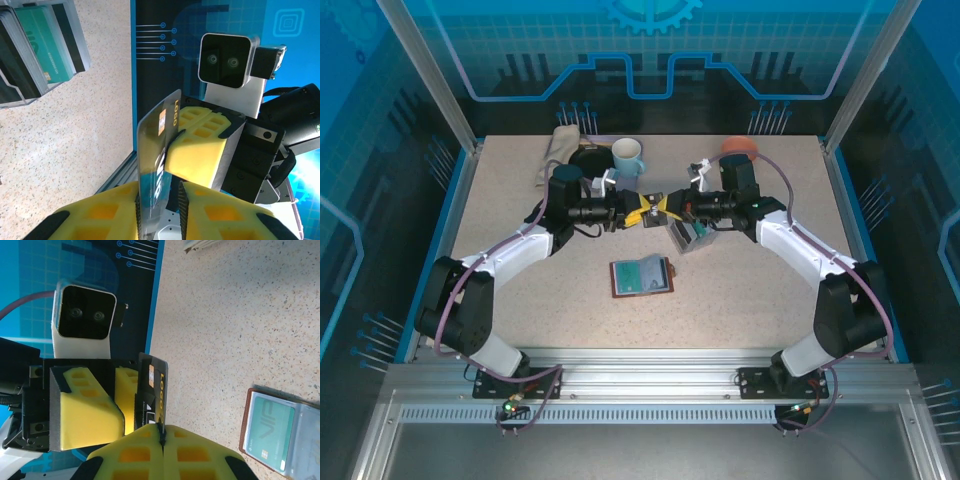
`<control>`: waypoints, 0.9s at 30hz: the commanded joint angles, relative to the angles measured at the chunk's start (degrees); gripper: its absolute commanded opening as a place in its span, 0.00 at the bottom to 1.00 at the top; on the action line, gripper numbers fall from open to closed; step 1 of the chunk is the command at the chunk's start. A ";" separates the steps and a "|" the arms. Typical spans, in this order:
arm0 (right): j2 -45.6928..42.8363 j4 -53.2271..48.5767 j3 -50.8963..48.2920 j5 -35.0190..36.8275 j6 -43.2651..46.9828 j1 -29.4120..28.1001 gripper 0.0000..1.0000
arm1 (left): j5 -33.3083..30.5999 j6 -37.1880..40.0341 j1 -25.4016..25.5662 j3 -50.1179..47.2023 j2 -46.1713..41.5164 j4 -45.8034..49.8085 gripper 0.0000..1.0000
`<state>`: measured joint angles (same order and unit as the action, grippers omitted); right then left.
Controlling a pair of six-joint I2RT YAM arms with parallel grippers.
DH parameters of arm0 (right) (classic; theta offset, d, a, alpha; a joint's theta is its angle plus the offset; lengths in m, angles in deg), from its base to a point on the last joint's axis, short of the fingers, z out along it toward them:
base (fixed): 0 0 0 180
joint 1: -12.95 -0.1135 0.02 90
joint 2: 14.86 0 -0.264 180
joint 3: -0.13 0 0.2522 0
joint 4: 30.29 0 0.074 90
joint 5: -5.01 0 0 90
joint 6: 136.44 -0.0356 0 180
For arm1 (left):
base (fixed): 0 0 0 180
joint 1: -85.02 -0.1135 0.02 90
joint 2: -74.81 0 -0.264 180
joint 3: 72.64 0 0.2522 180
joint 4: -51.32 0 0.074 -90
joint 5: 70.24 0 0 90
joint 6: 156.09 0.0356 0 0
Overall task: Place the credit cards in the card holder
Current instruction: Pick up the credit card from the storage box.
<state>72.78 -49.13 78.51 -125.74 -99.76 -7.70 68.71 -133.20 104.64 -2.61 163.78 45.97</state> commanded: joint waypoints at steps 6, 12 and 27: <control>-0.38 -0.32 -1.59 2.89 -1.43 1.22 0.06 | 2.56 3.06 0.07 0.04 -3.23 0.29 0.12; -0.27 -9.90 -0.44 6.47 5.17 0.73 0.32 | -1.06 8.83 0.07 0.33 -4.21 9.59 0.00; 8.36 -36.35 4.80 40.94 23.43 -16.87 0.67 | -12.68 18.07 2.23 -12.94 -5.98 24.35 0.00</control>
<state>78.81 -79.90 81.09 -93.39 -79.35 -22.36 57.84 -117.12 105.73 -14.92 157.13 70.14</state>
